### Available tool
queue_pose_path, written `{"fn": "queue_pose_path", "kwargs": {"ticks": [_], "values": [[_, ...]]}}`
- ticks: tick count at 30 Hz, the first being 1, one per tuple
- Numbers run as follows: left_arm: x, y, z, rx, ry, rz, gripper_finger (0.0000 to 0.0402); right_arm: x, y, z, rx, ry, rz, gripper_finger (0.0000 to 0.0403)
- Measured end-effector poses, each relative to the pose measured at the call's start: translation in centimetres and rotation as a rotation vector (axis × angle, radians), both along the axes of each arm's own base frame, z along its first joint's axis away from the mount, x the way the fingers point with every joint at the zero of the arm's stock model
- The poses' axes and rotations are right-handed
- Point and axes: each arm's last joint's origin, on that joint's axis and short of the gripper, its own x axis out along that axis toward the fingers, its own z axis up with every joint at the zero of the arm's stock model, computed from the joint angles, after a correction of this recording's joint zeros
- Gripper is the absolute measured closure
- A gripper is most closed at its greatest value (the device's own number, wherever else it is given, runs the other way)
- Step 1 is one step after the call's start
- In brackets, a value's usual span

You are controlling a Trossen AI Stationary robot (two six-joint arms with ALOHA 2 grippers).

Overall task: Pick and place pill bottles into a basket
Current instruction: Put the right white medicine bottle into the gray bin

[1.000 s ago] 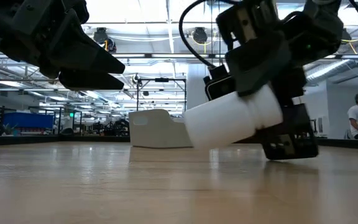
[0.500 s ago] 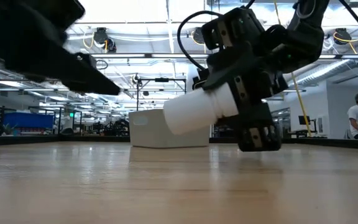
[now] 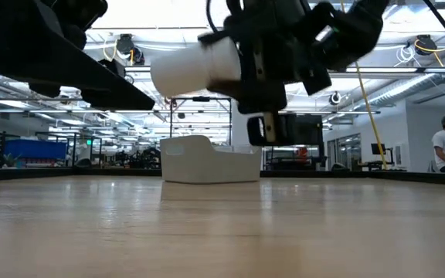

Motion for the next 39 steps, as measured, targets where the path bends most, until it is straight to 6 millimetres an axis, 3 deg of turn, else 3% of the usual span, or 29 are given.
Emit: {"fn": "queue_pose_path", "kwargs": {"ticks": [8,18,39], "values": [[0.7,0.9,0.5,-0.022,-0.051,0.059,0.0039,0.9,0.3,0.7,-0.06,0.038,0.013,0.0254],[1.5,2.0,1.0,-0.11,-0.079,-0.022,0.0044,1.0,0.1,0.8,-0.055,0.038,0.016,0.0254],[1.8,2.3,1.3,-0.144,-0.093,-0.039,0.0175,1.3,-0.9,1.2,-0.05,-0.008,-0.012,0.0254]]}}
